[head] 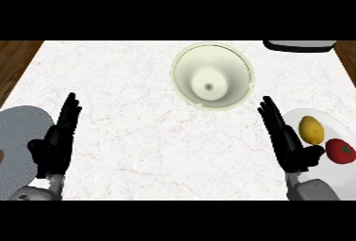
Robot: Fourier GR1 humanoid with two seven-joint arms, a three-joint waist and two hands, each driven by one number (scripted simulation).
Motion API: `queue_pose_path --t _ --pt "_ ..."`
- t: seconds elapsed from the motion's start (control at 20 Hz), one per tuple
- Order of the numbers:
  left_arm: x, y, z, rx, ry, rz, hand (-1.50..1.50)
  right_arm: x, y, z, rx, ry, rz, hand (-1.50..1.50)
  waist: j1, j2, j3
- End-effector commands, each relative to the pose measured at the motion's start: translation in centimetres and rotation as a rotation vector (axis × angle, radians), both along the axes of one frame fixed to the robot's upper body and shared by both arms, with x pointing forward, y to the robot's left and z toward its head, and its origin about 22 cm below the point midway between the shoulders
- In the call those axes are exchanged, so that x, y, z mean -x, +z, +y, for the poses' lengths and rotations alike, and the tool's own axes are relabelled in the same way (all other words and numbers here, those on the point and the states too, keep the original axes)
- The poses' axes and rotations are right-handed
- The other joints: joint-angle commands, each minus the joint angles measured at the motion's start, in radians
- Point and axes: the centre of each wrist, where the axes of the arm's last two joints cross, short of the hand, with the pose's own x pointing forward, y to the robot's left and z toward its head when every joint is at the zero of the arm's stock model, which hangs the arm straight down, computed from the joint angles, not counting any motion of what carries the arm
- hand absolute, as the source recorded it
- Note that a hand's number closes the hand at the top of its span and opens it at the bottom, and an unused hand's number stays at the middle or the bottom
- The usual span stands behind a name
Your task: Pick the lemon from the plate and place it in the bowl
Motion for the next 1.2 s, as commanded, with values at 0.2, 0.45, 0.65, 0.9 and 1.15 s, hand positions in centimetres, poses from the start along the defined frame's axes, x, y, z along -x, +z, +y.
queue_pose_path --t 0.2,0.45,0.65,0.9,1.15 --pt "-1.4 3.9 0.4 0.188 -0.111 -0.159 0.0 -4.0 5.0 -8.8 -0.115 -0.478 0.057 -1.5 -0.032 -0.003 0.011" --pt "-1.3 4.4 -0.9 0.294 -0.191 -0.154 0.0 -0.5 2.9 -18.0 0.234 -0.994 0.289 -1.5 -0.023 0.006 0.01" --pt "-1.7 5.1 1.5 0.325 -0.223 -0.13 0.0 -0.9 2.6 -19.5 0.414 -1.05 0.217 -1.5 -0.02 0.001 0.014" --pt "-1.9 4.0 2.5 0.329 -0.227 -0.138 0.0 -3.0 8.6 -23.0 0.649 -0.944 0.392 -1.5 -0.01 0.001 0.012" --pt "-2.4 4.1 2.0 0.302 -0.239 -0.144 0.0 -2.7 10.3 -24.2 0.789 -0.602 0.82 -1.5 0.015 0.011 0.006"
